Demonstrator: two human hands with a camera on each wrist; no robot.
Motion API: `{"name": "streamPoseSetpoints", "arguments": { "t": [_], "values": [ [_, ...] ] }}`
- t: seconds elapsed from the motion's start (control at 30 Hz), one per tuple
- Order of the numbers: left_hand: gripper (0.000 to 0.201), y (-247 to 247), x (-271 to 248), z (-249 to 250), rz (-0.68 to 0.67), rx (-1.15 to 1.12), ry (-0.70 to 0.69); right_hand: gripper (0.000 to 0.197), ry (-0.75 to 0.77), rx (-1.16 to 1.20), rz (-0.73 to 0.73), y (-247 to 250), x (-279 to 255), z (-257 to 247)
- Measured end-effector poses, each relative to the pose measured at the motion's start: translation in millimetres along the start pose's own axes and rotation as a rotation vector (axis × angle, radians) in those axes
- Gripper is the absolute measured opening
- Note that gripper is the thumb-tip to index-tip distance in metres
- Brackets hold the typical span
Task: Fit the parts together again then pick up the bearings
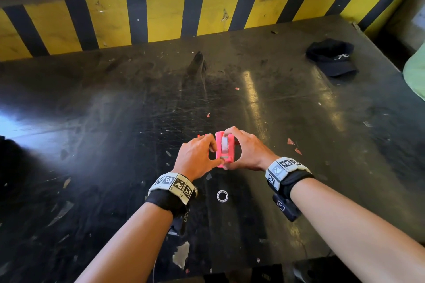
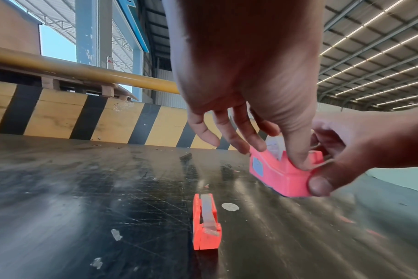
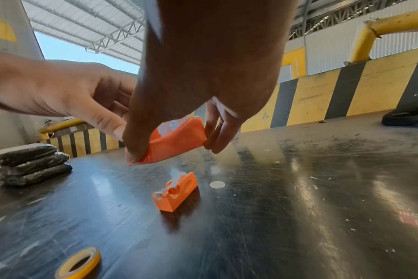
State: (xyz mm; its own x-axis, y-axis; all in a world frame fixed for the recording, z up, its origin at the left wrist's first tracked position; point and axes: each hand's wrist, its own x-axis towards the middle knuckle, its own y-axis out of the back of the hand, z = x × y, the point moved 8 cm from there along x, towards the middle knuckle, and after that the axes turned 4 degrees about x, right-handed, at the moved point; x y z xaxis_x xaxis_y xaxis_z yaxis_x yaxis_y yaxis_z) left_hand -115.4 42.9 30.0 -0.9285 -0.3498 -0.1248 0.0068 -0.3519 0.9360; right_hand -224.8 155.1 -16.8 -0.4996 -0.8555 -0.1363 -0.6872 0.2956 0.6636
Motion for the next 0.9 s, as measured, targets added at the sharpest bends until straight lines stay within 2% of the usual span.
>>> {"name": "streamPoseSetpoints", "arguments": {
  "t": [0.1, 0.37, 0.47, 0.63, 0.77, 0.9],
  "values": [
    [0.048, -8, 2, -20, -0.079, 0.011, 0.029, 0.085, -0.020, -0.007, 0.001, -1, 7, 12],
    [0.043, -47, -5, -86, -0.232, -0.039, 0.196, 0.086, -0.097, -0.046, -0.064, -21, 45, 42],
    [0.041, -64, -7, -96, -0.270, -0.072, 0.211, 0.094, -0.137, -0.046, -0.068, -35, 57, 59],
    [0.034, -84, -7, -104, -0.281, -0.116, 0.217, 0.122, -0.208, -0.066, -0.092, -54, 68, 80],
    [0.035, -96, -8, -107, -0.301, -0.145, 0.212, 0.126, -0.257, -0.123, -0.102, -60, 72, 90],
    [0.051, -109, -13, -110, -0.377, -0.112, 0.199, 0.128, -0.290, -0.167, -0.121, -58, 73, 88]
  ]
}}
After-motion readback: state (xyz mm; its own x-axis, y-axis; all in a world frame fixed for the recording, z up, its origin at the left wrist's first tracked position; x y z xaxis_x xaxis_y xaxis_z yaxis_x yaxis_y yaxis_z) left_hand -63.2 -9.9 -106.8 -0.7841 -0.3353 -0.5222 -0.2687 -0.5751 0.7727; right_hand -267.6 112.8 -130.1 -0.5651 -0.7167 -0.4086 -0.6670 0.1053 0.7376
